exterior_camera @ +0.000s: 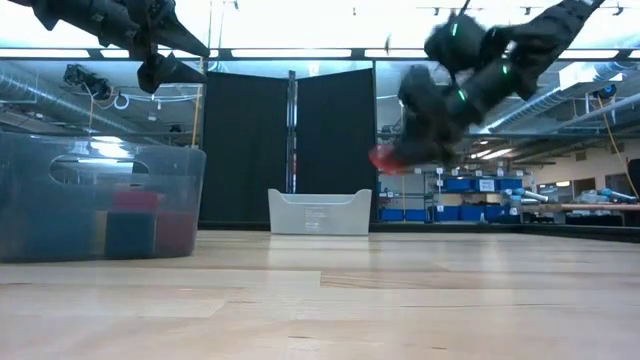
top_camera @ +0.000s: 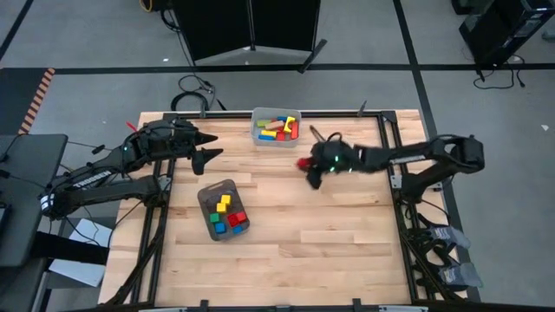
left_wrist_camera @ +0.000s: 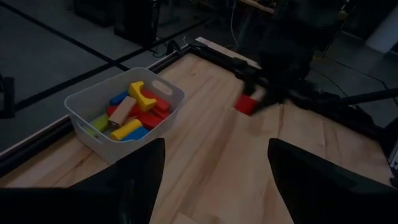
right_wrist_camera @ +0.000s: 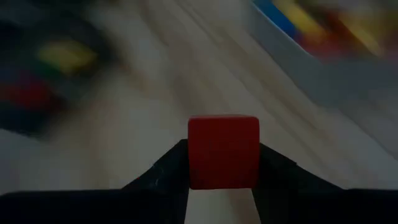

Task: Sort blocks by size
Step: Put the red square block into the black bin, then return to Home Position

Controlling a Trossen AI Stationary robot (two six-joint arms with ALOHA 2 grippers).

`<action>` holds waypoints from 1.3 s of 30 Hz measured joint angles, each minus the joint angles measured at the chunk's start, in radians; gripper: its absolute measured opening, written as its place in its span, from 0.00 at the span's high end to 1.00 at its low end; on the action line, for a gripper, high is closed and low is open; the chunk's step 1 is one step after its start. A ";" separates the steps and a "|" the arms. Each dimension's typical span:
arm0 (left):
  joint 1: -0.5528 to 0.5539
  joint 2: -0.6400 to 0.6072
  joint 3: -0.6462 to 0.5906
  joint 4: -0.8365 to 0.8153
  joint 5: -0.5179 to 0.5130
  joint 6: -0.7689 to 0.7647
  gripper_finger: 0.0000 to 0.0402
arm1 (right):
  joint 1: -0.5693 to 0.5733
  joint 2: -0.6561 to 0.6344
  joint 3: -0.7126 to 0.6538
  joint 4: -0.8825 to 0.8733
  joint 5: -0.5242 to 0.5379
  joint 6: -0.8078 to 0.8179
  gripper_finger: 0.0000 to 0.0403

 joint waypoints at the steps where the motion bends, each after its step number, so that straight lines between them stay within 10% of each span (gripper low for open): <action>1: 0.000 0.000 0.000 0.000 -0.002 0.000 0.27 | 0.050 0.018 0.001 0.100 0.019 0.015 0.65; 11: 0.000 0.000 0.000 0.001 -0.011 -0.024 0.27 | 0.330 0.392 0.282 0.546 0.193 -0.020 0.65; 24: 0.000 0.000 0.000 0.002 -0.029 -0.024 0.27 | 0.350 0.815 0.801 0.418 0.075 -0.097 0.62; 31: 0.000 -0.001 0.000 0.002 -0.083 -0.019 0.27 | 0.311 0.808 0.747 0.489 0.021 -0.114 0.19; 39: -0.028 -0.061 0.000 -0.002 -0.084 0.061 0.38 | 0.308 0.548 0.310 0.844 0.097 -0.224 0.56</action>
